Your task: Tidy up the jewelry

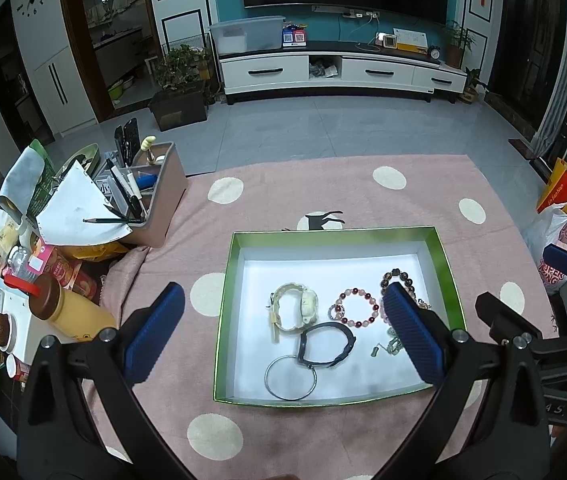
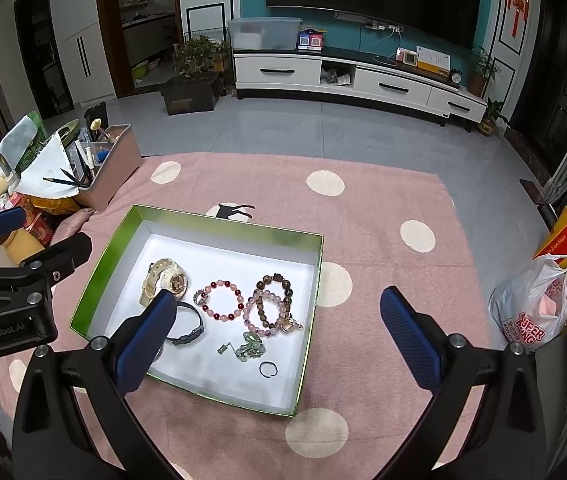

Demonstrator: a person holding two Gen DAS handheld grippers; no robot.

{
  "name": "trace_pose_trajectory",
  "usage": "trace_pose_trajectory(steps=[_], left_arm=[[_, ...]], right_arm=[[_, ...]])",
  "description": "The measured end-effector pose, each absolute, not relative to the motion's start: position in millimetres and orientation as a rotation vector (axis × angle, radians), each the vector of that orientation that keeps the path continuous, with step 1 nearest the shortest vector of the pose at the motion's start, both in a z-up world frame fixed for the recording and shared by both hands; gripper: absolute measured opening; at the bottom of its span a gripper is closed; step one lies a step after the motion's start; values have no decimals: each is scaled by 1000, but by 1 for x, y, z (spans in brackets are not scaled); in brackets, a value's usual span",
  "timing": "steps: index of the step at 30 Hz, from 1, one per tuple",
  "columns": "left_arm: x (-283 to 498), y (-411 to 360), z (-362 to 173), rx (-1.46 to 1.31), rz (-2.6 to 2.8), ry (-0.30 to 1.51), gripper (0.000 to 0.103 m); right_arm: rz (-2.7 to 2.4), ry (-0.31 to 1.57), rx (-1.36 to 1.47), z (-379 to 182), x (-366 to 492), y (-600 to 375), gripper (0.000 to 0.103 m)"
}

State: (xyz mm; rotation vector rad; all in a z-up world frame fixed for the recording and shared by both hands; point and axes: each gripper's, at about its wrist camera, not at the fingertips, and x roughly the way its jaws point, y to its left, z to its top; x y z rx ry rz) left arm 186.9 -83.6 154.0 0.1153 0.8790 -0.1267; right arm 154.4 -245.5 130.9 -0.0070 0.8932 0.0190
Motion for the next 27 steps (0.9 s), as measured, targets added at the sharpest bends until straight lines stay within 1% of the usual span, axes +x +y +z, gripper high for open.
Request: trace_pose_trajectory(steps=[27], left_arm=[[193, -83, 143, 126, -115, 878, 101]], right_arm=[[5, 893, -12, 122, 158, -248, 102]])
